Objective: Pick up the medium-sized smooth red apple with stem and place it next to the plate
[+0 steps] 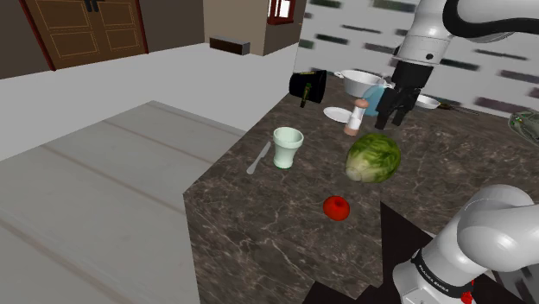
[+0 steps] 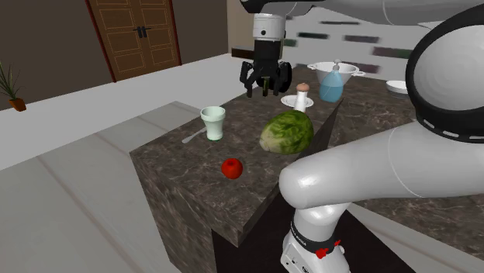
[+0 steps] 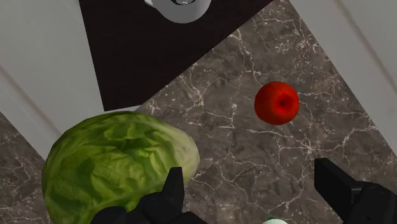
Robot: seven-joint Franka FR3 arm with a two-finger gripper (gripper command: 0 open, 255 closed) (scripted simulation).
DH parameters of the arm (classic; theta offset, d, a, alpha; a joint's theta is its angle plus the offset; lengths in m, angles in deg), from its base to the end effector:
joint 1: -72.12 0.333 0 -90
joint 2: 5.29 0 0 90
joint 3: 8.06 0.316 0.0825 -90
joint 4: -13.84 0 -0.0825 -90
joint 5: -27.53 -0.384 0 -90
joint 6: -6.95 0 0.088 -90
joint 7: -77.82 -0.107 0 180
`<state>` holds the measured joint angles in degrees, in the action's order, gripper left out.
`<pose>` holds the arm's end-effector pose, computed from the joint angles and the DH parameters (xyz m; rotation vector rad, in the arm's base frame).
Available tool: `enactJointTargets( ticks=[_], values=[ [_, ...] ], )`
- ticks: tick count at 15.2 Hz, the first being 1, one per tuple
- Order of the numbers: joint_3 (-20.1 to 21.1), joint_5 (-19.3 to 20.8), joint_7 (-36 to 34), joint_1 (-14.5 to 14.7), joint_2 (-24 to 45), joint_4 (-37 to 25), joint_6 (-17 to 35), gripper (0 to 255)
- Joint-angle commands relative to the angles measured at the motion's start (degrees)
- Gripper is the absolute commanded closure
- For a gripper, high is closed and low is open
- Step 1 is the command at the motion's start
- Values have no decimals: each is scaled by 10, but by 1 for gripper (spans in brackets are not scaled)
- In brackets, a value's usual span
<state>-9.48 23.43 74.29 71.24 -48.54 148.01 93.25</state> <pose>0.3079 -0.0065 0.5826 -3.0484 0.1412 0.1252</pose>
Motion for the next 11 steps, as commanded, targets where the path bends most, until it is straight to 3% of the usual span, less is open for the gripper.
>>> enactJointTargets(
  ticks=[1,11],
  values=[
    [0,0,0,0,0,0,0,0],
    [117,-32,-120,27,58,106,96,0]
  ],
)
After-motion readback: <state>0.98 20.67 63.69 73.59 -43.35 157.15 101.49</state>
